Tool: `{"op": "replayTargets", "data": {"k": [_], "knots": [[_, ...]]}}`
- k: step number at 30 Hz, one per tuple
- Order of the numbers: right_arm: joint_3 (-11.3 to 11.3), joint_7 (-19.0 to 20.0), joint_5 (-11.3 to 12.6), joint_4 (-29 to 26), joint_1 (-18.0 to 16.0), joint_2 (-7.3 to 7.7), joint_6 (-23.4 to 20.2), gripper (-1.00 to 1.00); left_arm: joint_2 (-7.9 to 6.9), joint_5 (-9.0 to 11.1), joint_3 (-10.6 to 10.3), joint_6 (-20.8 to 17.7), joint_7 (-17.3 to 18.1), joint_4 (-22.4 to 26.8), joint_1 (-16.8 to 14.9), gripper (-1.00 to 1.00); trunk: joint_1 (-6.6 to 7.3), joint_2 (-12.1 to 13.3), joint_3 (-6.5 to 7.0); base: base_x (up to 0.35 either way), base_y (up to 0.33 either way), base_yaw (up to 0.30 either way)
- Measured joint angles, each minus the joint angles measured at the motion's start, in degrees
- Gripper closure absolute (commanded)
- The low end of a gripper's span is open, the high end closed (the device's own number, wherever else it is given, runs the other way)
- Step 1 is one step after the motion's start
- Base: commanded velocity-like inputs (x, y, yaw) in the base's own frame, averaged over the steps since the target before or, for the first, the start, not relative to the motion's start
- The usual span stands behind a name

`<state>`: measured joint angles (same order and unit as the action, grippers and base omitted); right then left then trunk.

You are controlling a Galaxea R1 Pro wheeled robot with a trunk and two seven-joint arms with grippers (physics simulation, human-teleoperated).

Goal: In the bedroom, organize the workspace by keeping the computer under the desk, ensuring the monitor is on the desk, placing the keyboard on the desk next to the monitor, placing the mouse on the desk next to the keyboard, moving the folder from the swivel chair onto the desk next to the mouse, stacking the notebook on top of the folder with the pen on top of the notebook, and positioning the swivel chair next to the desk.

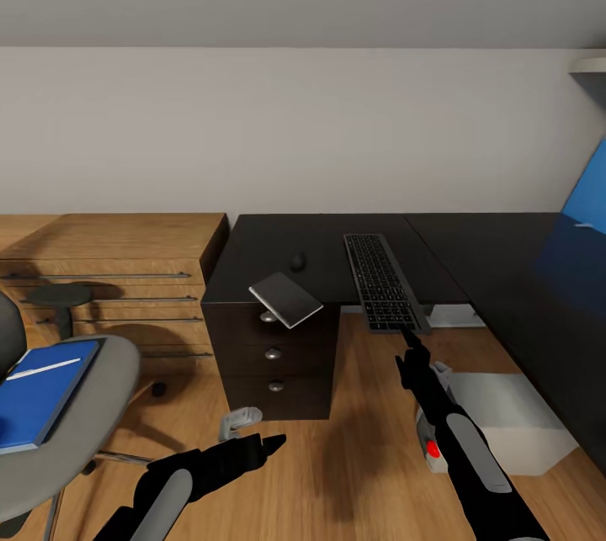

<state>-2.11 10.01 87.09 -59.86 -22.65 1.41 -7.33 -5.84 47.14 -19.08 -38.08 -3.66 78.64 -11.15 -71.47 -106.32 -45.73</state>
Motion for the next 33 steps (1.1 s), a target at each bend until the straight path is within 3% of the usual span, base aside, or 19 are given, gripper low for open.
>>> {"op": "replayTargets", "data": {"k": [33], "knots": [[0.0, 0.0, 0.1, 0.0, 0.0, -0.17, 0.4, -1.0, -0.09, 0.0, -0.5, 0.1, 0.0, -0.1, 0.0, -1.0, 0.0, 0.0, 0.0, 0.063, 0.0, 0.0]]}}
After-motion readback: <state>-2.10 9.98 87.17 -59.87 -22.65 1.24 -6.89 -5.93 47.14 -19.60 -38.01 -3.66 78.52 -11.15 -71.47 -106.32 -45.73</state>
